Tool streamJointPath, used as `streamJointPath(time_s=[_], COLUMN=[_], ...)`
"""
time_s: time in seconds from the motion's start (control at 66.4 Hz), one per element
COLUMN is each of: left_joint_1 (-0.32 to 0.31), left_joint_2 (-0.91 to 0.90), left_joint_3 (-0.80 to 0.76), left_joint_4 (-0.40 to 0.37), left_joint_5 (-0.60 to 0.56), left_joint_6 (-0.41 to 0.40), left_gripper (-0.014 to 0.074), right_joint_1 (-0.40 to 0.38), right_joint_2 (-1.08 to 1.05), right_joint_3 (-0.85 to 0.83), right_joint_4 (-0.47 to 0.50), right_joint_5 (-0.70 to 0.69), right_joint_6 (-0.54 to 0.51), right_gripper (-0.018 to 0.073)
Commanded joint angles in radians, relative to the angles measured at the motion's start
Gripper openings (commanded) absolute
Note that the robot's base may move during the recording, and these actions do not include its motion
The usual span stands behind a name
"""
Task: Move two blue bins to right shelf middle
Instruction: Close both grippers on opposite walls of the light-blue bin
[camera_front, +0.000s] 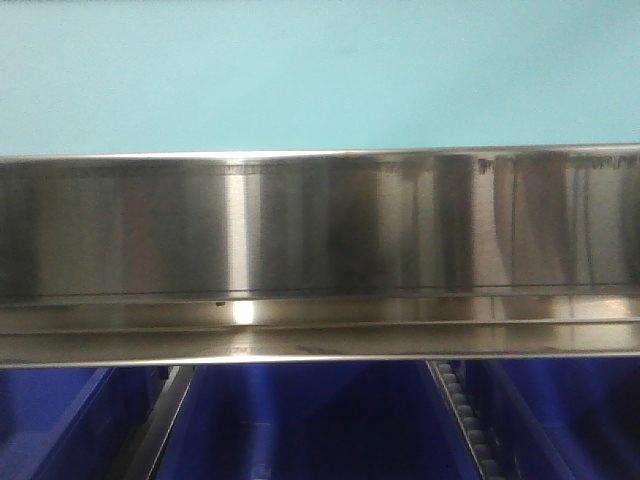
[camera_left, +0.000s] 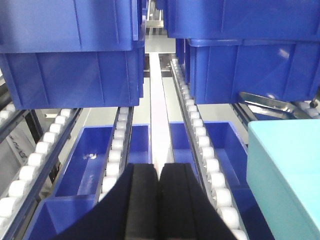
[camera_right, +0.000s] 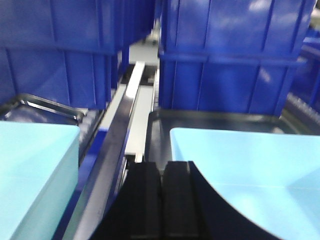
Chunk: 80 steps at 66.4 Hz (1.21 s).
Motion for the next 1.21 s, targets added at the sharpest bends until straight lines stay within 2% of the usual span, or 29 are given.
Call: streamJointPath(time_s=[0.0,0.151,0.301,0.392,0.512,0.633,0.784,0.874,0.934,0.979,1.085,1.13,1.19], left_joint_1=[-0.004,-0.004,-0.004,-0.004,-0.011,-0.04,-0.116,-0.183,-0.217,-0.234,-0.278,-0.299,-0.325], left_joint_2=[0.021,0.055,0.078,0.122,0.226,0.351,0.478,0.545,0.587,0.619,0.683,0.706,0.733], left_joint_3=[-0.01,-0.01,-0.01,-0.03,-0.134,-0.292,-0.43,-0.486,-0.53,-0.561,-0.645,-0.676,-0.718], left_joint_4=[-0.003,-0.005,-0.03,-0.046,-0.046,-0.046,-0.089,-0.089,-0.087,-0.053,0.096,0.156,0.204], left_joint_5=[-0.052,-0.147,-0.191,-0.189,-0.101,0.078,0.155,0.183,0.238,0.288,0.428,0.484,0.534], left_joint_6=[0.001,0.001,0.001,0.001,0.001,0.001,0.001,-0.001,-0.035,-0.107,-0.306,-0.36,-0.41], left_gripper=[-0.0111,-0.0111,-0.0111,-0.0111,-0.0111,-0.0111,-0.0111,-0.0111,-0.0111,-0.0111,-0.0111,-0.0111,-0.0111], right_joint_1=[0.0,0.0,0.0,0.0,0.0,0.0,0.008,0.054,0.093,0.129,0.203,0.236,0.268], right_joint_2=[0.047,0.075,0.081,0.117,0.215,0.325,0.451,0.528,0.572,0.599,0.638,0.655,0.678], right_joint_3=[-0.02,-0.02,-0.02,-0.034,-0.108,-0.217,-0.349,-0.412,-0.447,-0.464,-0.504,-0.528,-0.558], right_joint_4=[-0.007,-0.001,0.019,0.036,0.071,0.075,0.117,0.117,0.099,0.056,-0.089,-0.126,-0.138], right_joint_5=[-0.04,-0.105,-0.137,-0.088,0.021,0.119,0.262,0.337,0.374,0.384,0.416,0.448,0.491], right_joint_6=[-0.006,-0.004,-0.004,-0.004,-0.004,-0.004,-0.002,0.033,0.072,0.128,0.308,0.365,0.381], right_gripper=[-0.0165,-0.0165,-0.0165,-0.0165,-0.0165,-0.0165,-0.0165,-0.0146,-0.0142,-0.0142,-0.0142,-0.0142,-0.0142])
